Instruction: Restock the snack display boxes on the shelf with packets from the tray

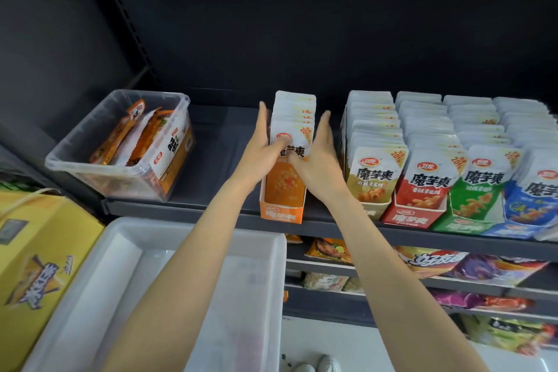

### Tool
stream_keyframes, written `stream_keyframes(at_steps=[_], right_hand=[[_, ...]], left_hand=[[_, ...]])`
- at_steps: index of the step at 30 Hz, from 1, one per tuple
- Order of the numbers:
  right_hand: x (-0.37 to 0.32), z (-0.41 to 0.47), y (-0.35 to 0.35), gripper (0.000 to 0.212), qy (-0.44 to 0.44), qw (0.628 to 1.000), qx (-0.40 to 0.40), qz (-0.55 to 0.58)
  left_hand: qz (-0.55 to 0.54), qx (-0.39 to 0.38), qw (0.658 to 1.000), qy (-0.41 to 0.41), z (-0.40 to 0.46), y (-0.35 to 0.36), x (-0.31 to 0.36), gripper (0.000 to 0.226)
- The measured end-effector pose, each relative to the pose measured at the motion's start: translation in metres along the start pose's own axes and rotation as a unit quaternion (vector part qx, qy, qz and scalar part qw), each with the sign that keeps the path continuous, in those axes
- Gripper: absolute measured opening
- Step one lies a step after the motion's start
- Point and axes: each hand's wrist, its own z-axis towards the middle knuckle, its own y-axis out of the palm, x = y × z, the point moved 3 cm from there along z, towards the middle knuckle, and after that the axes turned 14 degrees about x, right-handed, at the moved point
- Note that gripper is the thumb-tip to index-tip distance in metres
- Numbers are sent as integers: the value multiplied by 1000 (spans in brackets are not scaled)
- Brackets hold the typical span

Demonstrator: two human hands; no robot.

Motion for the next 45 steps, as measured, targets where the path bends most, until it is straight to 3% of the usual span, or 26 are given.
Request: stream_keyframes(at_steps=[4, 9, 12, 16, 19, 25, 33, 45], right_hand=[[6, -51, -28, 81, -58, 997, 20, -52], [24, -87, -28, 49, -138, 964, -110, -199], [23, -87, -24, 33, -221, 918, -4, -330], [22, -83, -34, 26, -277, 874, 112, -383], [24, -79, -38, 27, -277, 871, 119, -387], [27, -83, -37, 31, -261, 900, 110, -330], [33, -81, -37, 35, -257, 902, 130, -321], [34, -83, -33, 24, -269, 894, 174, -312]], left_hand=[[99, -7, 995, 7, -21, -20, -19, 87], [171, -48, 984, 19, -39, -24, -36, 76], [194, -47, 979, 47, -37, -10, -28, 74], [214, -39, 973, 74, -34, 9, -24, 74], [226, -39, 970, 79, -33, 18, -24, 75], [238, -45, 967, 82, -34, 22, -25, 72], [235, -45, 968, 76, -35, 26, -25, 74], [233, -60, 968, 66, -32, 24, -28, 73]])
